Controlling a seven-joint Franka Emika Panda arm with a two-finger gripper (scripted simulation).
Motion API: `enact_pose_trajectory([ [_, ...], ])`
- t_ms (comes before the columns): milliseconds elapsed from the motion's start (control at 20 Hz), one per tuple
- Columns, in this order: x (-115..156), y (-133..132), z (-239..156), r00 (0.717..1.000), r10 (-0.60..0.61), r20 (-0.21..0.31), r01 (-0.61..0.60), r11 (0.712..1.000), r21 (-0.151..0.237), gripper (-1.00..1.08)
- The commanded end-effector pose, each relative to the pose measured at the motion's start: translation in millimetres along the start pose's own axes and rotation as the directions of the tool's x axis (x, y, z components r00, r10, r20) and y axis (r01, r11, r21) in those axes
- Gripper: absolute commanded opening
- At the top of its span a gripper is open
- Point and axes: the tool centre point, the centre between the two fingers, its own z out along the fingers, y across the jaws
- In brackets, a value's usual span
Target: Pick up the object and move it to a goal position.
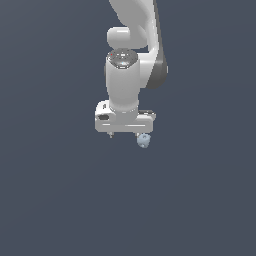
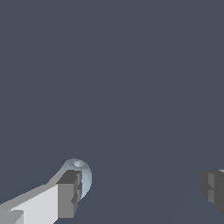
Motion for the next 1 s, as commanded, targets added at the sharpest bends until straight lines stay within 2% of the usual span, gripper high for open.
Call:
enact_pose_trajectory([
  [0,0,0,0,1.0,0.0,0.0,0.0,1.0,0.0,1.0],
  [450,2,20,5,0.999,0.03,0.012,-0.03,0.999,0.014,1.0],
  [950,-4,7,14,0.998,0.059,0.015,-0.059,0.998,0.013,1.0],
])
